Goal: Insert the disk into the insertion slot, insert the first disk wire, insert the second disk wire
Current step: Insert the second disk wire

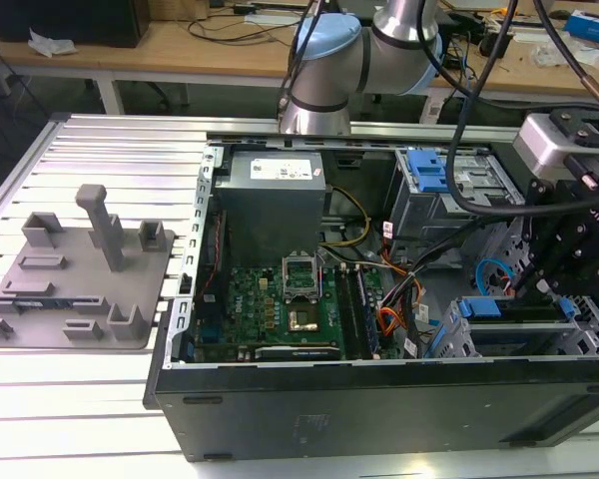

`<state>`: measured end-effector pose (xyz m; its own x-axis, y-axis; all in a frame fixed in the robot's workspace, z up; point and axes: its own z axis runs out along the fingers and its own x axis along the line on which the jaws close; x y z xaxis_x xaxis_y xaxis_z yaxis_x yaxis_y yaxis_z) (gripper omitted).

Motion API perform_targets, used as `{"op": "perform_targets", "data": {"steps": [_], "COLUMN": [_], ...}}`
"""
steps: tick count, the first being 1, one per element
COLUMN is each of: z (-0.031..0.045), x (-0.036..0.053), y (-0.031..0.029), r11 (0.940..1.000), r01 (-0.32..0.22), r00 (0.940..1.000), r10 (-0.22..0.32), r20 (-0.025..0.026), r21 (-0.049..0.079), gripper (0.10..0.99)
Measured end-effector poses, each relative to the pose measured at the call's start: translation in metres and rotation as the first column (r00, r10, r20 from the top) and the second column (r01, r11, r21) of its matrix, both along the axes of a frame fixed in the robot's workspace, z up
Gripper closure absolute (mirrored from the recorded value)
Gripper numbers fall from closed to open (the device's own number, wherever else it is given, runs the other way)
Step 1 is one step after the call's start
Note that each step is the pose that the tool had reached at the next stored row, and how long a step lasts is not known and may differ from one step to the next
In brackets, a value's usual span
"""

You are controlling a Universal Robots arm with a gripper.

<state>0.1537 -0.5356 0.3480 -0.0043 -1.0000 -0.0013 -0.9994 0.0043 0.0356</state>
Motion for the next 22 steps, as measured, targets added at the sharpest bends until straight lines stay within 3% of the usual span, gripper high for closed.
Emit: {"op": "perform_targets", "data": {"steps": [19,20,22], "z": [-0.0111,-0.0118,-0.0091], "x": [-0.0007,-0.0020,-0.0035], "y": [-0.0003,-0.0004,-0.0004], "r11": [0.9999,0.9999,0.9999], "r01": [-0.012,-0.013,-0.013], "r00": [0.9999,0.9999,0.9999], "r10": [0.012,0.013,0.013], "r20": [-0.0003,-0.0005,-0.0005], "r21": [0.001,0.002,0.000], "gripper": [0.925,0.914,0.792]}}
